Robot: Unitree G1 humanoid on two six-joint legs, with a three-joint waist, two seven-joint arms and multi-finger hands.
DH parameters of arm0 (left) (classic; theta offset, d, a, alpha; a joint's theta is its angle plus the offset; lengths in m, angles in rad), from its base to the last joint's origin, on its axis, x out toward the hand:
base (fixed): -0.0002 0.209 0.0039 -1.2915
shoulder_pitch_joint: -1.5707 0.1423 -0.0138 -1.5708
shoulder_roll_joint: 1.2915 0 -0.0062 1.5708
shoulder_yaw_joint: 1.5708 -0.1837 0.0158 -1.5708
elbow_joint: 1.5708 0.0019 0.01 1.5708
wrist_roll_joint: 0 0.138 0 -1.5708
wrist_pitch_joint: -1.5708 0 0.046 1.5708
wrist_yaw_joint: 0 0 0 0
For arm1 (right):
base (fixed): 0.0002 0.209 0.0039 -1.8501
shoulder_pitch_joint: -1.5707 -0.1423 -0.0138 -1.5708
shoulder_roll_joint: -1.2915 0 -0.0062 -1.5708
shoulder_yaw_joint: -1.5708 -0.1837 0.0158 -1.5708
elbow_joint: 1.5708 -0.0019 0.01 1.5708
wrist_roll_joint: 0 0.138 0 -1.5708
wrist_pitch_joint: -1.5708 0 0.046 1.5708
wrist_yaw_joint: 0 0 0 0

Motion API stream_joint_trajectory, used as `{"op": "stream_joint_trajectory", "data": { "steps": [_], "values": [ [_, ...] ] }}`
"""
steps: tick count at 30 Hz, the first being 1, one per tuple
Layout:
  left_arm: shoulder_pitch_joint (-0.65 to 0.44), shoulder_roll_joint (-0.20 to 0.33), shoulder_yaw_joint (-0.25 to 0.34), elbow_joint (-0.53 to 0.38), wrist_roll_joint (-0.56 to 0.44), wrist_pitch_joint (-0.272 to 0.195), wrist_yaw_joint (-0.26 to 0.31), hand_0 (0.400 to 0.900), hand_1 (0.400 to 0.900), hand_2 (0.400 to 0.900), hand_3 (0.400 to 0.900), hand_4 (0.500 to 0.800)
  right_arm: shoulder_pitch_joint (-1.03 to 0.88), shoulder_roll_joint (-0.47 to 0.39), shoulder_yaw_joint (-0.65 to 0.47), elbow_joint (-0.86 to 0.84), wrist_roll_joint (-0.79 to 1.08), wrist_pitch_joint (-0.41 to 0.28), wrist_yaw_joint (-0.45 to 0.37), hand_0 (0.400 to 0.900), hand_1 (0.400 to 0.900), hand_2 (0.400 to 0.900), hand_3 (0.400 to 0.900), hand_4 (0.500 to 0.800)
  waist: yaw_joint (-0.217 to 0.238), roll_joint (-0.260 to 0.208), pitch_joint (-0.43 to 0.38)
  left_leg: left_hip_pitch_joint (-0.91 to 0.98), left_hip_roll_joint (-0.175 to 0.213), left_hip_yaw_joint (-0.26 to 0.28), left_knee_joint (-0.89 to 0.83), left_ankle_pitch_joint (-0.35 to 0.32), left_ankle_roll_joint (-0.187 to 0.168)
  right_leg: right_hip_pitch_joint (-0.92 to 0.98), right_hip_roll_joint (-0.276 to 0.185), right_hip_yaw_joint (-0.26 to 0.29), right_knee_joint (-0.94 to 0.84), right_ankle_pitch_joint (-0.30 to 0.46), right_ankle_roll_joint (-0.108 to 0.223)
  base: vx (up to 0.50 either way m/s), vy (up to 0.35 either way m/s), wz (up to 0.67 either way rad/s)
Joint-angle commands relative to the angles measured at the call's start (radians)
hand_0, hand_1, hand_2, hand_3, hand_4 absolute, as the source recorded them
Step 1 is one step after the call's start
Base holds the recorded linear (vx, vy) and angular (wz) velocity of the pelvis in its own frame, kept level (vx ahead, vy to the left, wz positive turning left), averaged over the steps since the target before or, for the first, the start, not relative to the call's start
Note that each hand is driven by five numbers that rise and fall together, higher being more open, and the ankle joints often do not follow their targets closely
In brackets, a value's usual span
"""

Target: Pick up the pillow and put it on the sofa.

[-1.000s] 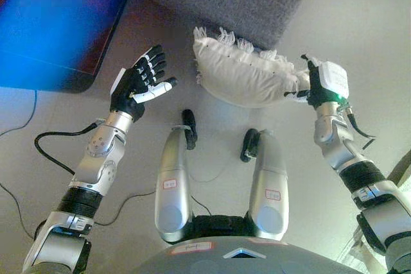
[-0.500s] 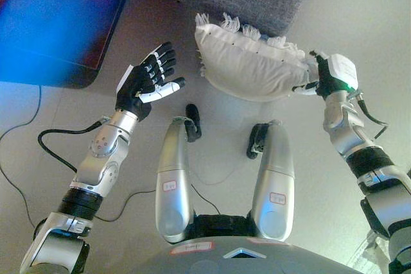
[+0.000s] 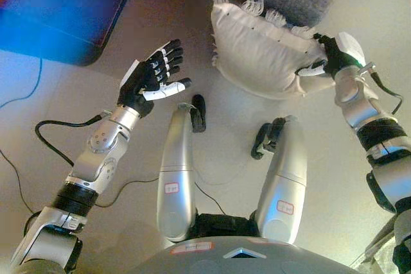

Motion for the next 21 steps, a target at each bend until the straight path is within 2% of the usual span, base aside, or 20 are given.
{"op": "stream_joint_trajectory", "data": {
  "steps": [1,4,9,10,11,12,15,21],
  "values": [
    [-0.069,0.021,0.024,-0.094,-0.037,-0.066,-0.012,0.900,0.900,0.900,0.900,0.800,-0.157,-0.082,0.011,0.044,0.013,-0.046,-0.046,0.900,0.900,0.900,0.900,0.800,0.015,0.067,-0.001,0.094,-0.044,0.107,0.162,-0.279,0.057,0.019,0.039,-0.049,0.020,0.036,-0.034,-0.01,-0.012,0.04],
    [-0.075,0.035,0.020,-0.097,-0.048,-0.062,-0.020,0.900,0.900,0.900,0.900,0.800,-0.198,-0.078,0.020,0.090,0.034,-0.040,-0.043,0.900,0.900,0.900,0.900,0.800,0.023,0.075,-0.001,0.081,-0.046,0.103,0.170,-0.276,0.058,0.006,0.033,-0.048,0.025,0.041,-0.034,0.00,-0.021,0.05],
    [-0.082,0.050,0.024,-0.109,-0.056,-0.054,-0.043,0.900,0.900,0.900,0.900,0.800,-0.251,-0.064,0.025,0.161,0.094,-0.002,0.024,0.900,0.900,0.900,0.900,0.800,0.038,0.088,-0.001,0.055,-0.049,0.094,0.189,-0.271,0.057,-0.017,0.020,-0.048,0.035,0.048,-0.033,0.00,-0.031,0.07],
    [-0.084,0.053,0.025,-0.110,-0.061,-0.052,-0.045,0.900,0.900,0.900,0.900,0.800,-0.262,-0.064,0.027,0.174,0.124,-0.005,0.029,0.816,0.816,0.816,0.816,0.749,0.040,0.091,-0.001,0.052,-0.049,0.094,0.190,-0.270,0.056,-0.020,0.019,-0.047,0.037,0.047,-0.034,0.00,-0.012,0.05],
    [-0.086,0.054,0.027,-0.111,-0.064,-0.049,-0.044,0.900,0.900,0.900,0.900,0.800,-0.270,-0.059,0.023,0.182,0.138,-0.005,0.039,0.400,0.400,0.400,0.400,0.500,0.041,0.093,-0.001,0.050,-0.050,0.093,0.191,-0.269,0.056,-0.023,0.018,-0.047,0.041,0.047,-0.034,0.00,0.000,0.00],
    [-0.087,0.055,0.031,-0.111,-0.067,-0.046,-0.046,0.900,0.900,0.900,0.900,0.800,-0.276,-0.056,0.020,0.189,0.146,-0.001,0.054,0.400,0.400,0.400,0.400,0.500,0.043,0.095,-0.001,0.047,-0.052,0.092,0.192,-0.269,0.055,-0.026,0.018,-0.046,0.044,0.045,-0.035,0.00,0.000,0.00],
    [-0.083,0.057,0.037,-0.112,-0.071,-0.044,-0.056,0.900,0.900,0.900,0.900,0.800,-0.277,-0.049,0.014,0.194,0.190,0.019,0.032,0.400,0.400,0.400,0.400,0.500,0.047,0.096,-0.001,0.044,-0.053,0.089,0.190,-0.265,0.054,-0.027,0.018,-0.048,0.043,0.045,-0.035,0.00,0.000,0.00],
    [-0.061,0.064,0.046,-0.125,-0.066,-0.039,-0.075,0.900,0.900,0.900,0.900,0.800,-0.264,-0.043,-0.011,0.182,0.201,-0.005,0.030,0.400,0.400,0.400,0.400,0.500,0.054,0.094,-0.001,0.059,-0.054,0.084,0.167,-0.252,0.054,-0.010,0.023,-0.054,0.006,0.067,-0.025,0.00,0.000,-0.01]
  ]
}}
